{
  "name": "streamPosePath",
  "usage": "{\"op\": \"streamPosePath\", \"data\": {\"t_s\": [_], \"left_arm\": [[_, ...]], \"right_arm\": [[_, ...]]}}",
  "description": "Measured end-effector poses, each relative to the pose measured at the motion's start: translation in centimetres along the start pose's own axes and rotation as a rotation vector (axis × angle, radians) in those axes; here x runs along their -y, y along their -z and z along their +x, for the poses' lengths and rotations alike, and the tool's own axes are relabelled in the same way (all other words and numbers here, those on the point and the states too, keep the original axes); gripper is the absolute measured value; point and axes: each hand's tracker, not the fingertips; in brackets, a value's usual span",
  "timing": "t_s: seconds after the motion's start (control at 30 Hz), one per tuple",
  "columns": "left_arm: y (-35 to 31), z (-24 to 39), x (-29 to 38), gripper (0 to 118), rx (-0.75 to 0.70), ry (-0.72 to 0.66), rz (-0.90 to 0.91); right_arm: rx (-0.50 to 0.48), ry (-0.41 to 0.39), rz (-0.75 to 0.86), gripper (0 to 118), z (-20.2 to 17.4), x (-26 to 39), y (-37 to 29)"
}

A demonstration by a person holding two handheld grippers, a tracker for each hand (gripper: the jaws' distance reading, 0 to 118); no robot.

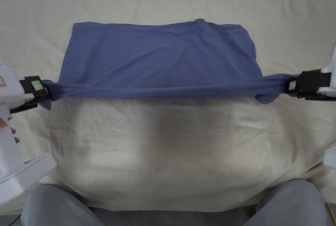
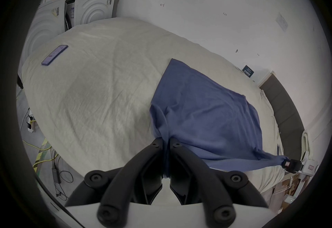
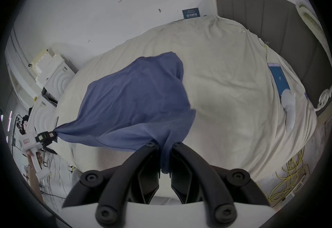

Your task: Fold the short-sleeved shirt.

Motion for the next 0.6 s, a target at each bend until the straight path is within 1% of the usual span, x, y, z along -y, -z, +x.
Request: {"op": "streamPosePath", "data": {"t_s": [0.1, 0.27, 0.4, 0.6], "left_arm": [[2.2, 1.0, -2.0, 2, -0.010, -0.005, -0.012], [6.2, 3.5, -5.5, 2, -0.057, 0.064, -0.002], [9.0, 6.4, -7.2, 2, -0.072, 0.102, 0.003], [14.1, 8.7, -9.5, 2, -0.119, 0.151, -0.030]], "right_arm": [[0.027, -0.002, -0.002, 7, -0.4, -2.5, 2.3], [0.099, 0.021, -0.017, 7, -0.9, -6.3, 6.7], [0.152, 0.018, -0.029, 7, -1.2, -8.7, 10.2], [0.217, 0.011, -0.105, 7, -0.9, -12.2, 16.0]]}}
